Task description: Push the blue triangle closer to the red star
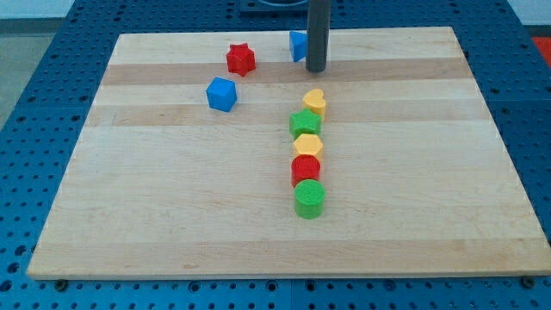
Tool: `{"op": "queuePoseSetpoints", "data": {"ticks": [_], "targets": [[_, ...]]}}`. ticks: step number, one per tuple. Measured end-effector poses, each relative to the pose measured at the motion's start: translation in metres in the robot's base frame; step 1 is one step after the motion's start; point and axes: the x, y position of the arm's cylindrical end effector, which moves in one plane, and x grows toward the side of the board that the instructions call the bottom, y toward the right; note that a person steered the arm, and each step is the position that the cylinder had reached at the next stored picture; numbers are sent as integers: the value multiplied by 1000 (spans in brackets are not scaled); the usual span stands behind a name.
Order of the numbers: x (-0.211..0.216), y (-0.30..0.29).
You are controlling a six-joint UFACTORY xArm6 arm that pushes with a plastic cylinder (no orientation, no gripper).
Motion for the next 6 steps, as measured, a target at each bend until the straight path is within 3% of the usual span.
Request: {"op": "queuePoseSetpoints", "data": {"ticks": [1, 4, 6], "targets": [[-16, -17], [-52, 18], [-51, -90]]}}
